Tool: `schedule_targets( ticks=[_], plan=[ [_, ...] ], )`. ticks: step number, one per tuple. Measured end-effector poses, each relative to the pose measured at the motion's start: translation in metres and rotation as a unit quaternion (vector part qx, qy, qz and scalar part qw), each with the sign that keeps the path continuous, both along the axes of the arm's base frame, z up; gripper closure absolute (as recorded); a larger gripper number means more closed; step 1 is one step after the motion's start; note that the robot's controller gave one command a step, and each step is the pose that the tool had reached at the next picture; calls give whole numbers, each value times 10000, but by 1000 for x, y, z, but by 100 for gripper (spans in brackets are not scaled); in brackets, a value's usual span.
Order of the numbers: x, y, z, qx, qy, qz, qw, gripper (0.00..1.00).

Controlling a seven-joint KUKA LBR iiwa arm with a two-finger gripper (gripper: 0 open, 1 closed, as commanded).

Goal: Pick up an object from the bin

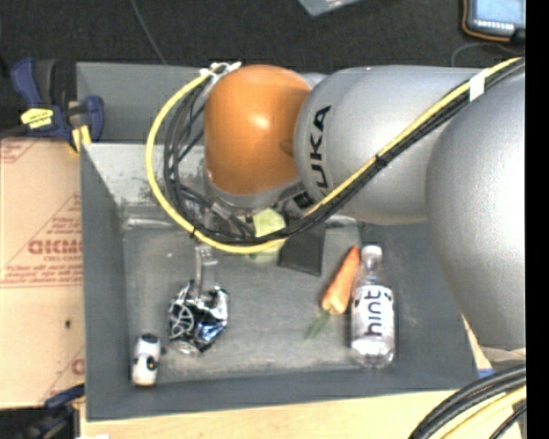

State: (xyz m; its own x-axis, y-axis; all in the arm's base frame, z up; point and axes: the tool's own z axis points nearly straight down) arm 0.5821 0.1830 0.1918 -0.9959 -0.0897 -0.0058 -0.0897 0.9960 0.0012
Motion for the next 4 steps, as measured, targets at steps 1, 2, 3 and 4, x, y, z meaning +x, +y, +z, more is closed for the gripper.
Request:
schedule_targets(
  ticks=[1,2,3,4],
  plan=[
    [-30,-46,-24,-7,2,1309,9914,0],
    [-23,-47,-46,-18,-22,2264,9740,0],
    [-19,-31,-89,-19,-25,2987,9543,0],
    [-20,-10,-115,-51,-46,4334,9012,100]
  ],
)
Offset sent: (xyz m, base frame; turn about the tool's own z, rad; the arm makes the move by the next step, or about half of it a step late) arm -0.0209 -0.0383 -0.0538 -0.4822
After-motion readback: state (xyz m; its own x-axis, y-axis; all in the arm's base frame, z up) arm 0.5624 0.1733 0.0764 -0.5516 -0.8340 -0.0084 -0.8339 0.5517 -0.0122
